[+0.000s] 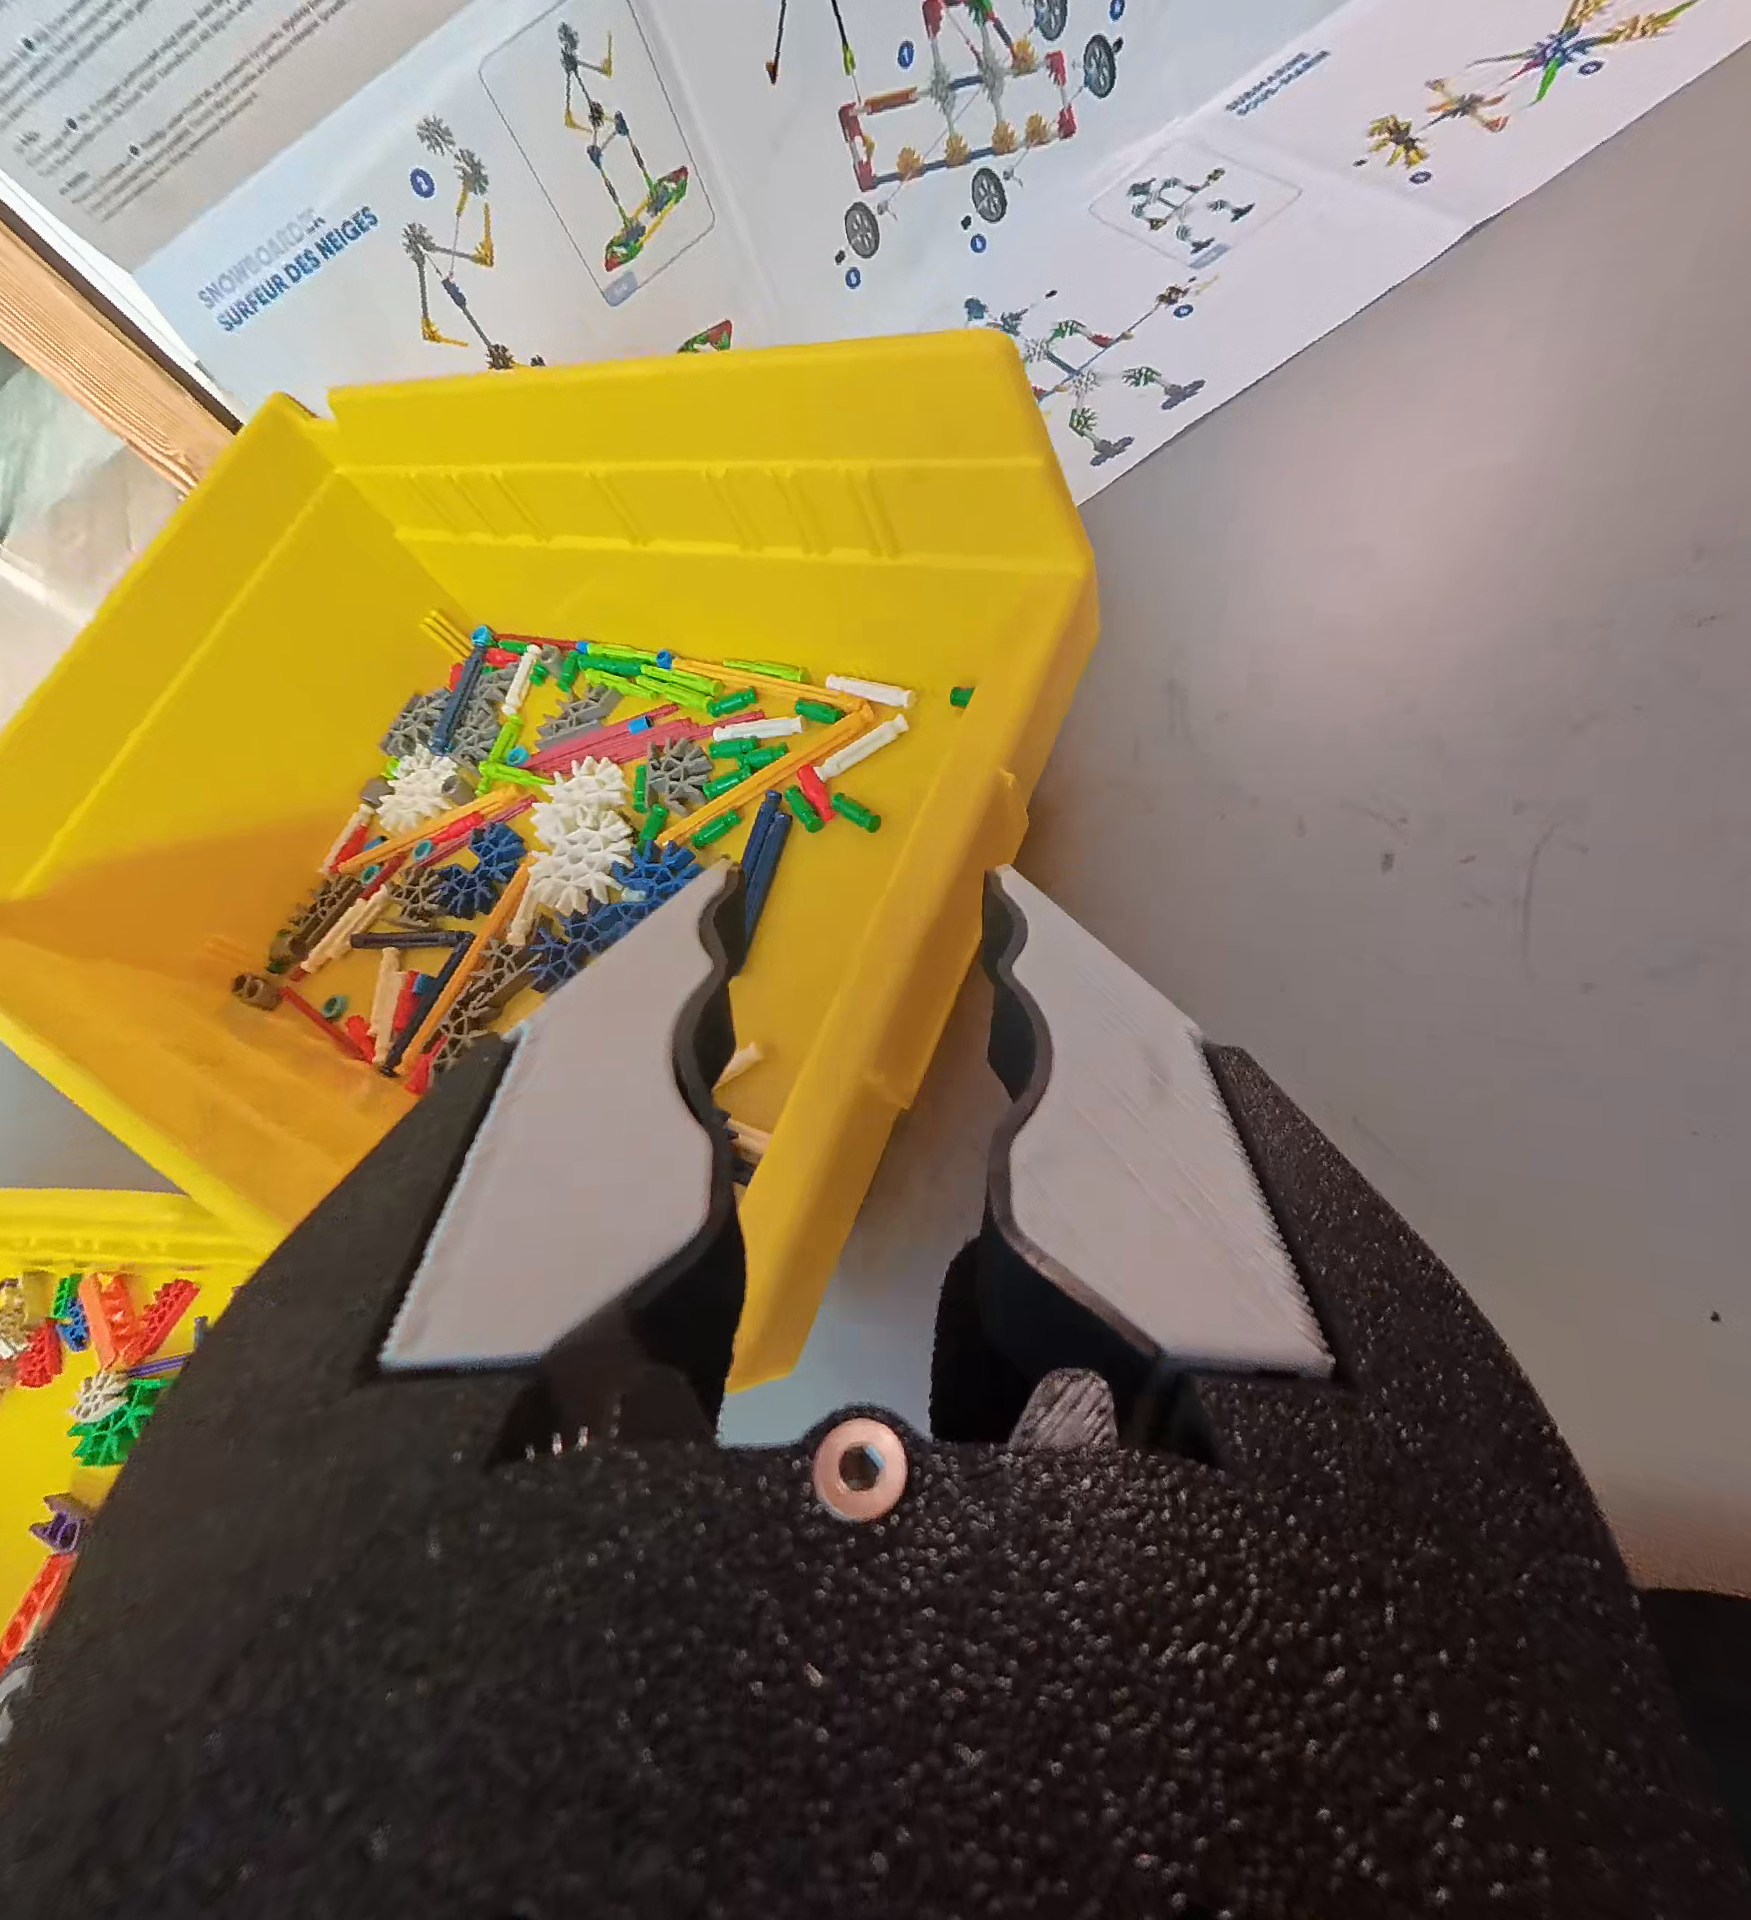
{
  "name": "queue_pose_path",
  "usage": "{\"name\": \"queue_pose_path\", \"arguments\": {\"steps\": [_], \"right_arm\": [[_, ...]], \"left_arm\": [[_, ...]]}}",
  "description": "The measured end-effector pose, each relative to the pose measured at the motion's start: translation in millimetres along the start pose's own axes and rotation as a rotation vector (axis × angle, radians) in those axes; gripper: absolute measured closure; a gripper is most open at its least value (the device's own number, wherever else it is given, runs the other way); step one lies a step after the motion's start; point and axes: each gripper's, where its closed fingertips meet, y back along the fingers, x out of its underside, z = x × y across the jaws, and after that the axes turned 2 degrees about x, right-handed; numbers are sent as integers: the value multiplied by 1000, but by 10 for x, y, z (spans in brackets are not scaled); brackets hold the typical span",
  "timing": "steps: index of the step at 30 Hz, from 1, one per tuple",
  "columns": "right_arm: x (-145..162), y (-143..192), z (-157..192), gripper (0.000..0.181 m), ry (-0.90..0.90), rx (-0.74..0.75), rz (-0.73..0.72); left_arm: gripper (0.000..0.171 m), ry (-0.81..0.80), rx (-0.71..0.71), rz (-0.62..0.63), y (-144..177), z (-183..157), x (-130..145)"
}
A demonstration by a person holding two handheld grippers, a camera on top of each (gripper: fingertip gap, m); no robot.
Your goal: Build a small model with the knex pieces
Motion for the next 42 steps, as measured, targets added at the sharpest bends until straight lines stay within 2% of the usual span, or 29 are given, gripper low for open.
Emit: {"name": "queue_pose_path", "arguments": {"steps": [6,8,11,16,19,22,25,30,32,34,37,39,42], "right_arm": [[-64,-59,-89,125,64,-2,15],[-82,-96,-93,126,77,-8,12],[-59,-150,-66,127,73,-23,11],[56,-164,-87,129,53,-26,29],[81,-166,-110,130,18,-33,27],[62,-214,-97,130,-6,-47,23],[-46,-308,-74,125,9,-49,25],[-427,-611,-155,114,57,-12,37],[-588,-784,-249,114,81,16,31],[-583,-987,-368,114,103,52,54],[-346,-1232,-411,116,61,51,103],[-164,-1327,-416,124,54,55,120],[51,-1447,-430,130,65,29,185]], "left_arm": [[126,-35,80,113,-234,-24,133],[132,-65,92,157,-293,-26,204],[151,-47,167,167,-298,-108,229],[151,-6,170,180,-228,-28,290],[154,14,160,54,-146,-138,-1],[144,142,275,-144,-56,-464,-506],[135,197,313,-288,-59,-697,-898],[118,315,368,-334,-328,-992,-1213],[118,271,343,-339,-477,-1023,-1268],[119,247,320,-346,-628,-1041,-1231],[121,288,378,-343,-694,-1169,-1085],[126,238,350,-332,-712,-1171,-951],[129,218,353,-334,-727,-1153,-946]]}}
